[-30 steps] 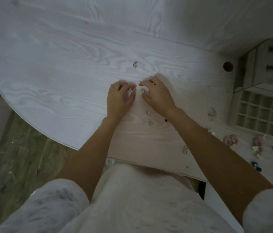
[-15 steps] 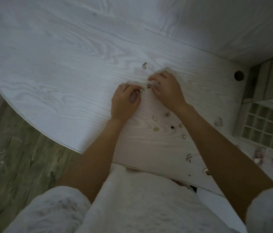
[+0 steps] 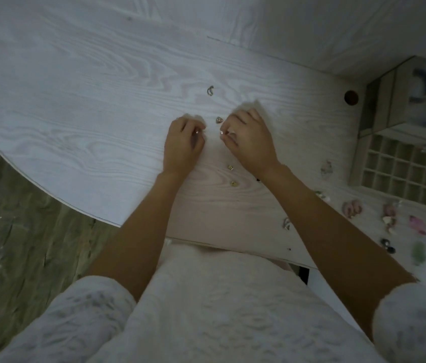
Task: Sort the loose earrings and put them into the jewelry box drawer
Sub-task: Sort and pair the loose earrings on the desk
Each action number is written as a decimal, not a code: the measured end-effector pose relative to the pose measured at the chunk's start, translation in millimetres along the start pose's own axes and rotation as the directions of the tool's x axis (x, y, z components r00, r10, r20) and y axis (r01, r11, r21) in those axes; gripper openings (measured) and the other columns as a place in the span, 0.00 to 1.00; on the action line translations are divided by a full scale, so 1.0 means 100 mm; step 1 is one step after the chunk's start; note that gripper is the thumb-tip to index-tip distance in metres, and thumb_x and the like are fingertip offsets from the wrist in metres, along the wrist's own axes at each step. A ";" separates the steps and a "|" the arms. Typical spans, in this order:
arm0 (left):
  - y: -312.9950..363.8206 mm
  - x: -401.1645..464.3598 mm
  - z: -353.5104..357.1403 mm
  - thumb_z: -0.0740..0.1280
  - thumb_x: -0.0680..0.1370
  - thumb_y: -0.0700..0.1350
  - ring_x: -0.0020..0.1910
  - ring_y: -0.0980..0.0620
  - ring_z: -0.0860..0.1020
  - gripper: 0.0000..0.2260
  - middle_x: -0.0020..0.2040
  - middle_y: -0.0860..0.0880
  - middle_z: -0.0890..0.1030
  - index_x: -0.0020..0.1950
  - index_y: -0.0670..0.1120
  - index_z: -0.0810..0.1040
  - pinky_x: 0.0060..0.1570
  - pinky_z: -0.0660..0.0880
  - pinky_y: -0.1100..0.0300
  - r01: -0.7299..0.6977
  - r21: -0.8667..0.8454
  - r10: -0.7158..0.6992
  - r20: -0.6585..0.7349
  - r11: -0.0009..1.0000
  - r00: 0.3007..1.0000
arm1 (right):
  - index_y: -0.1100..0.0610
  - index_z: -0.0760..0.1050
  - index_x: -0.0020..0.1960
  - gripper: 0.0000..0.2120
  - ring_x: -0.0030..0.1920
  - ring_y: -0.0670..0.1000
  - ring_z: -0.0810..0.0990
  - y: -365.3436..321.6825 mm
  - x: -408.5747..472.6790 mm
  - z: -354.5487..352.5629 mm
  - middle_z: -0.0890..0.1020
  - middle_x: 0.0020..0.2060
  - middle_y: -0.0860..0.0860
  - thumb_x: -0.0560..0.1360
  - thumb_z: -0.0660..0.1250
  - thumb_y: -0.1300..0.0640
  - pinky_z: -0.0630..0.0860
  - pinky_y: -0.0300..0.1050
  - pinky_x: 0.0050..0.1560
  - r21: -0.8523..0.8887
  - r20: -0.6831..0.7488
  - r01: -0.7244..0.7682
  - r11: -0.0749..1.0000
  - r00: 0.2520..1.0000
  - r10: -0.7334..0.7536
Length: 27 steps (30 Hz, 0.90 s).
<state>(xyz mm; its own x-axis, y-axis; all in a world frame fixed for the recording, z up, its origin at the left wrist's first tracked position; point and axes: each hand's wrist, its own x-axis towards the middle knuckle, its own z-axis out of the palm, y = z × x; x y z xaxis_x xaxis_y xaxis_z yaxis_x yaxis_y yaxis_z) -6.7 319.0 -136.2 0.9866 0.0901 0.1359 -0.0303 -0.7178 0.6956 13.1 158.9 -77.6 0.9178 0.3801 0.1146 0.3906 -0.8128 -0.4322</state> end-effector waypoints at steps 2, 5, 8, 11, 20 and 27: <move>-0.01 -0.03 -0.04 0.65 0.73 0.39 0.46 0.45 0.73 0.06 0.46 0.42 0.77 0.49 0.42 0.78 0.46 0.65 0.66 -0.025 0.027 0.025 0.014 0.999 1.000 | 0.58 0.76 0.45 0.03 0.43 0.51 0.76 0.01 -0.32 -0.18 0.80 0.40 0.51 0.74 0.66 0.58 0.68 0.42 0.45 0.129 -0.034 -0.142 0.981 0.989 0.147; 0.09 -0.17 -0.12 0.64 0.76 0.41 0.44 0.50 0.75 0.06 0.48 0.44 0.77 0.50 0.43 0.78 0.43 0.71 0.61 -0.001 -0.034 0.002 0.031 0.999 1.000 | 0.57 0.76 0.46 0.03 0.37 0.45 0.77 0.09 -0.88 -0.45 0.80 0.37 0.48 0.75 0.67 0.58 0.72 0.35 0.39 0.273 -0.039 -0.340 0.900 0.931 0.364; 0.36 -0.41 -0.12 0.64 0.77 0.40 0.40 0.57 0.75 0.04 0.47 0.46 0.78 0.49 0.44 0.78 0.39 0.73 0.65 0.001 -0.128 0.010 0.089 0.992 0.996 | 0.57 0.76 0.45 0.02 0.35 0.39 0.76 0.19 -1.45 -0.63 0.79 0.36 0.48 0.74 0.68 0.59 0.70 0.28 0.37 0.302 -0.031 -0.471 0.829 0.864 0.502; 0.78 -0.66 0.02 0.66 0.76 0.38 0.37 0.60 0.74 0.04 0.43 0.48 0.79 0.49 0.43 0.79 0.37 0.69 0.75 -0.039 -0.221 0.091 0.227 0.974 0.970 | 0.57 0.77 0.45 0.03 0.35 0.46 0.78 0.34 -1.95 -0.72 0.80 0.36 0.50 0.73 0.69 0.60 0.72 0.31 0.38 0.315 -0.035 -0.590 0.743 0.775 0.630; 1.62 -1.60 0.68 0.66 0.76 0.41 0.39 0.52 0.79 0.06 0.46 0.47 0.81 0.48 0.44 0.81 0.41 0.77 0.61 -0.259 -0.374 0.428 0.493 0.890 0.758 | 0.60 0.78 0.46 0.02 0.42 0.55 0.79 0.60 -3.21 -0.78 0.82 0.42 0.56 0.74 0.68 0.61 0.76 0.50 0.44 0.199 -0.208 -0.752 0.629 0.594 0.777; 1.89 -2.08 1.05 0.68 0.74 0.38 0.40 0.47 0.80 0.05 0.44 0.44 0.81 0.49 0.42 0.80 0.42 0.78 0.57 -0.274 -0.257 0.374 0.547 0.927 0.749 | 0.60 0.78 0.49 0.05 0.42 0.57 0.78 0.89 -3.44 -0.66 0.79 0.42 0.57 0.75 0.66 0.60 0.68 0.42 0.42 0.168 -0.168 -0.784 0.597 0.574 0.801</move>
<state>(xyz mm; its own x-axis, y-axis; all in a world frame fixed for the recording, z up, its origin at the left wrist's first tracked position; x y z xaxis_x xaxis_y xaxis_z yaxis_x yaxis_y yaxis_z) -201.0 92.0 -106.8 0.8155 -0.5782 -0.0239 -0.3398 -0.5120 0.7889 -262.9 -73.3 -96.0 0.8520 -0.5070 -0.1307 -0.4985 -0.7093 -0.4984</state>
